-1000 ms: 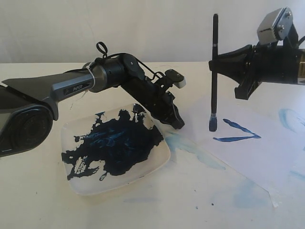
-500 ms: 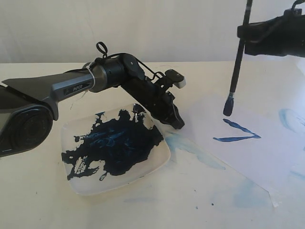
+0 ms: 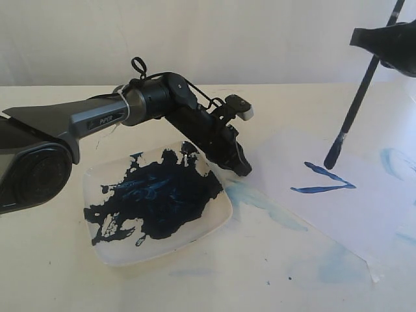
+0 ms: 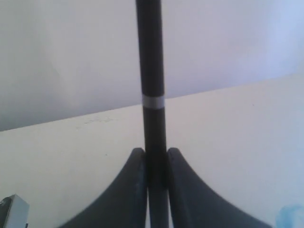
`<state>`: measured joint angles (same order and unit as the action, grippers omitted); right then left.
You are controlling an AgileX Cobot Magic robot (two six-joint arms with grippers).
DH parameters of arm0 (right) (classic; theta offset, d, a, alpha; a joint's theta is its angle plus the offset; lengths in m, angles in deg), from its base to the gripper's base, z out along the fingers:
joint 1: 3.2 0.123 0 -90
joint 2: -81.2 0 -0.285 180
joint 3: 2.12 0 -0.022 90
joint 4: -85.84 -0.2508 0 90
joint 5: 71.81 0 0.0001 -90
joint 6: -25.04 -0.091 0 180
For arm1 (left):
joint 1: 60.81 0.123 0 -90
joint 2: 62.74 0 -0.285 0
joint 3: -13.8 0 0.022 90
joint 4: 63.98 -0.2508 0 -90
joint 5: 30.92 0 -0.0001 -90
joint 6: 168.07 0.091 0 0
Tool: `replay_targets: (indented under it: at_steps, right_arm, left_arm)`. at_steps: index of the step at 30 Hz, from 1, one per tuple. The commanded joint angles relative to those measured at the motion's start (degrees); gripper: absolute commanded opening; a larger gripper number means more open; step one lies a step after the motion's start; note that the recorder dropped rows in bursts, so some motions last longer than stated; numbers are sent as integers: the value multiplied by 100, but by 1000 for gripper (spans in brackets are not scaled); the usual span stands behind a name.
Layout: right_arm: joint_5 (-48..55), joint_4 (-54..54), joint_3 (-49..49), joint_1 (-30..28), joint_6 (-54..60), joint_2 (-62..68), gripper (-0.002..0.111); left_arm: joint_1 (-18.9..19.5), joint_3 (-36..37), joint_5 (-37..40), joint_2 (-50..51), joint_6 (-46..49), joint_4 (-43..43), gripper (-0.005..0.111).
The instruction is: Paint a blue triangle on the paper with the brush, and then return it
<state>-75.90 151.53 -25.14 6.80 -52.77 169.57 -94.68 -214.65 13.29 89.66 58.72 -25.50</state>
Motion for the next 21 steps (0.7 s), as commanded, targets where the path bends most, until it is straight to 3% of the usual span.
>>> replay_targets:
  at_steps: [1, 15, 21]
  right_arm:
    - [567, -182, -39, 407, -70, -46, 0]
    - [44, -569, -29, 556, -501, -34, 0]
    - [1494, -695, 2, 524, -1295, 118, 0]
  left_arm:
    - [6, -13, 169, -7, -31, 41, 0]
    - [6, -13, 197, -7, -31, 41, 0]
    - [6, -13, 197, -7, -31, 41, 0]
